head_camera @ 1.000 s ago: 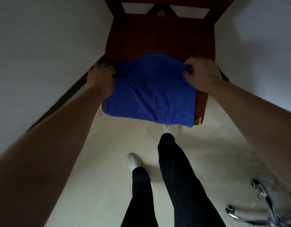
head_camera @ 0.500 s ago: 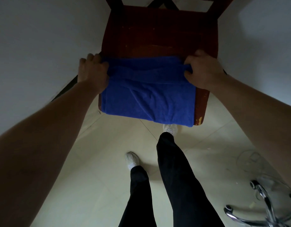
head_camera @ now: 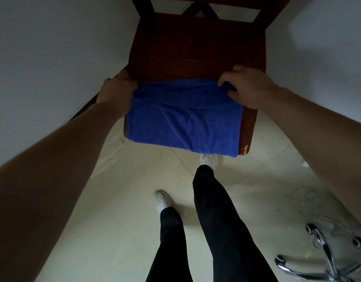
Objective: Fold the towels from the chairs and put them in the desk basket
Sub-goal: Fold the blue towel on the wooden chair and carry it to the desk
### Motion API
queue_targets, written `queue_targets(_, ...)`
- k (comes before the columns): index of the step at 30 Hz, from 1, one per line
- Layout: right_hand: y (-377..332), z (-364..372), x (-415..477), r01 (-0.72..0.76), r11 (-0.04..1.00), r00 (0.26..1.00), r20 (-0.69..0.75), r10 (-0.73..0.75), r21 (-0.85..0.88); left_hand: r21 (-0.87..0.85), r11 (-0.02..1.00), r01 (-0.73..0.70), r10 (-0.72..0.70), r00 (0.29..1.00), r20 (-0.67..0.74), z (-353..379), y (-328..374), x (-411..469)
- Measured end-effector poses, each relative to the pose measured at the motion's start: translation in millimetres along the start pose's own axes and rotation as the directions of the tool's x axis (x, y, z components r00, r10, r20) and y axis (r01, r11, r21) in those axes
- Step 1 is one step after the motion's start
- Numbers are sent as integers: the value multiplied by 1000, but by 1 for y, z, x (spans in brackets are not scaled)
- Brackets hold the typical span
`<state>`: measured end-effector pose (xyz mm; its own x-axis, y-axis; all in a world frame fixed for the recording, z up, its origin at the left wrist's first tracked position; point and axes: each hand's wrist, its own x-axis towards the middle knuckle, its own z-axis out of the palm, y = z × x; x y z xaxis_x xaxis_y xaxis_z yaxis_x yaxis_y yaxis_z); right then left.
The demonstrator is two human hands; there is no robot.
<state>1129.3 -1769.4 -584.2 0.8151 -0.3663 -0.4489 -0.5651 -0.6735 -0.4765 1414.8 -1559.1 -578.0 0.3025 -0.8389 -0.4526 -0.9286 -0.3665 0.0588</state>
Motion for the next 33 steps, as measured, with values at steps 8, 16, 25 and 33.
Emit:
queue_targets(8,-34,-34,-44,-88,994,995,35,91,-69,57,992,-117,124,982,-145,-53,-1,-38)
queue_targets(16,-86,-73,-97,-163,953,987,-58,153,-255,74,964,-256,266,897,-354,-121,-7,-96)
queue_targets(25,-128,-97,-150,-93,989,802,-580,141,112,-154,985,-79,-13,853,-521,-177,-6,-145)
queue_targets(33,-144,-93,-145,-119,989,950,-281,139,90,-192,977,-92,-23,850,-526,-183,-5,-150)
